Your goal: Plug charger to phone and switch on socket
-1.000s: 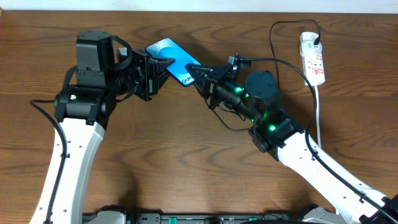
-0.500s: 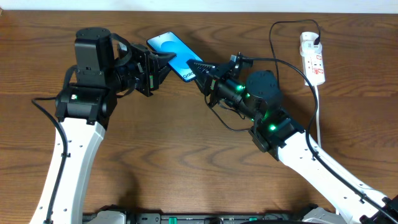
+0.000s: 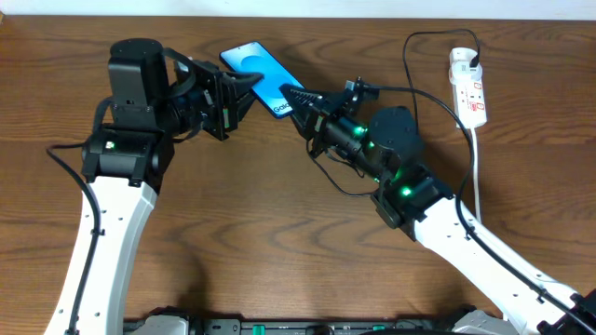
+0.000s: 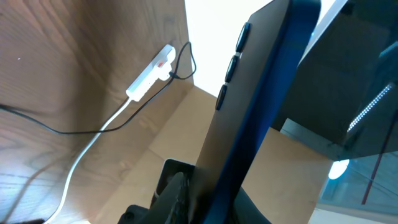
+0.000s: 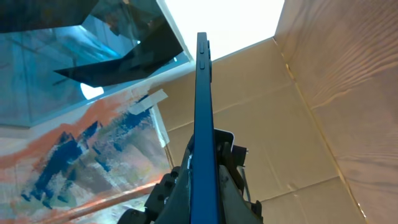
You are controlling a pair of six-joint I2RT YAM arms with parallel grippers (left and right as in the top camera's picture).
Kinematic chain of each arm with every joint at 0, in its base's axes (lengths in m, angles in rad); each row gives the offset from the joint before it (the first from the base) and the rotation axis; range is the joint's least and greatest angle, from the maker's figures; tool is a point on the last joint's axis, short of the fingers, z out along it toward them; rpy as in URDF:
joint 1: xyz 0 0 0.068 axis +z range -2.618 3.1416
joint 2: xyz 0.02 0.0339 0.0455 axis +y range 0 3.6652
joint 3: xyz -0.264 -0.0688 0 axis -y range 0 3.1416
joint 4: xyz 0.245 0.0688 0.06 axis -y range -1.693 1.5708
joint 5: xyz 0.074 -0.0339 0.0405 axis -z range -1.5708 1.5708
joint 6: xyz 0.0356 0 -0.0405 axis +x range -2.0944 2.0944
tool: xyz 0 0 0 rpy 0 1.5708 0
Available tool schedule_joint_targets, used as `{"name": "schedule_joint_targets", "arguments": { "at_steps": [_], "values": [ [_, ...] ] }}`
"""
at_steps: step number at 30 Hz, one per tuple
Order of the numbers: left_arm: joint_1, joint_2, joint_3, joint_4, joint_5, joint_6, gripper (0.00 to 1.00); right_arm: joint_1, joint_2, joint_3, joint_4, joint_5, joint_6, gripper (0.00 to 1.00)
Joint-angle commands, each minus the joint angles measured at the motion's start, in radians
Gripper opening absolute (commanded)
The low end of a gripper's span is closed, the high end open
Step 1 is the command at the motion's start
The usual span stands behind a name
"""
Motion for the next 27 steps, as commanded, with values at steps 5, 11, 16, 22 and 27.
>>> {"name": "schedule_joint_targets", "arguments": {
  "at_steps": [5,11,16,22,27],
  "values": [
    [-0.002,0.002,0.012,0.013,-0.010,-0.039,0.12,0.057,-0.010,0.006,0.045,-0.071,0.004,0.01],
    [-0.018,0.002,0.012,0.021,-0.010,-0.039,0.12,0.057,-0.010,0.006,0.069,-0.073,0.003,0.01],
    [-0.019,0.002,0.012,0.026,-0.010,-0.039,0.07,0.057,-0.010,0.006,0.069,-0.075,-0.002,0.01],
    [-0.019,0.002,0.012,0.026,-0.003,-0.003,0.07,0.057,-0.010,0.006,0.064,-0.075,-0.041,0.01],
    [-0.019,0.002,0.012,0.026,0.019,0.034,0.07,0.056,-0.010,0.006,0.014,-0.074,-0.090,0.01]
  ]
}}
